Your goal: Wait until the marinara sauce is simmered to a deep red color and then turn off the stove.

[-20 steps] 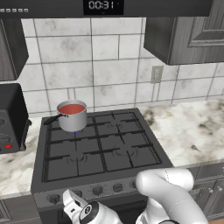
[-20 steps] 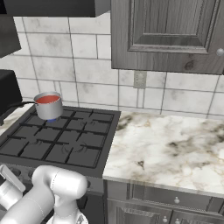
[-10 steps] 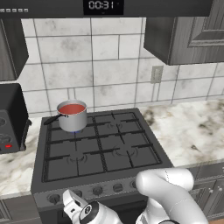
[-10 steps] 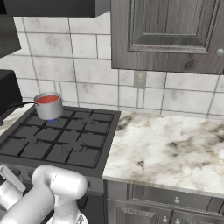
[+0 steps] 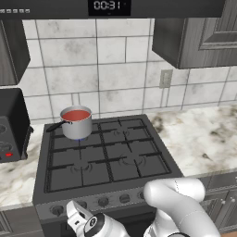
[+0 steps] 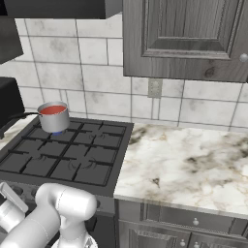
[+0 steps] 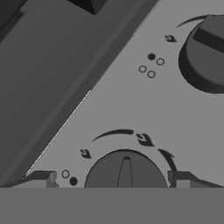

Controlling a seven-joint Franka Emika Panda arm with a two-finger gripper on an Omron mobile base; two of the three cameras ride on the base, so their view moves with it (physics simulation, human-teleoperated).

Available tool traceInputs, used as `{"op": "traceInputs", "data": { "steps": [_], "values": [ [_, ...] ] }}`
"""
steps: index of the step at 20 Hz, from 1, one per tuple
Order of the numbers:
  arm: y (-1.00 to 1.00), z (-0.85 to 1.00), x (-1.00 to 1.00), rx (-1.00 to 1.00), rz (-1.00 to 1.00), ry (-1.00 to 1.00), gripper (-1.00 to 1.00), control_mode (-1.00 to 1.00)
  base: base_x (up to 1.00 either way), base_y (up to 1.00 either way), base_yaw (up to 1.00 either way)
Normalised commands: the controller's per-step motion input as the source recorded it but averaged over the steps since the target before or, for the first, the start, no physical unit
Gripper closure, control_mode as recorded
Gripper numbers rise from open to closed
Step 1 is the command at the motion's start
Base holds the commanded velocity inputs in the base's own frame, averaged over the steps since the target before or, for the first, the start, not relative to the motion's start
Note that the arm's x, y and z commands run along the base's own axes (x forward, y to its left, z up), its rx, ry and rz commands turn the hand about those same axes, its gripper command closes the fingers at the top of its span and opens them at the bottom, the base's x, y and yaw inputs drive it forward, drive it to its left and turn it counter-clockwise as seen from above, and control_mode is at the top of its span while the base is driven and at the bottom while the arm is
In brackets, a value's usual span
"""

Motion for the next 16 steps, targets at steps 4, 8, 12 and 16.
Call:
{"op": "traceInputs", "data": {
  "steps": [4,8,12,16],
  "values": [
    [0.00,0.00,0.00,0.00,0.00,0.00,-1.00,-1.00,0.00,0.00,0.00],
    [0.00,0.00,0.00,0.00,0.00,0.00,-1.00,-1.00,0.00,0.00,0.00],
    [0.00,0.00,0.00,0.00,0.00,0.00,-1.00,-1.00,0.00,0.00,0.00],
    [0.00,0.00,0.00,0.00,0.00,0.00,-1.00,-1.00,0.00,0.00,0.00]
  ]
}}
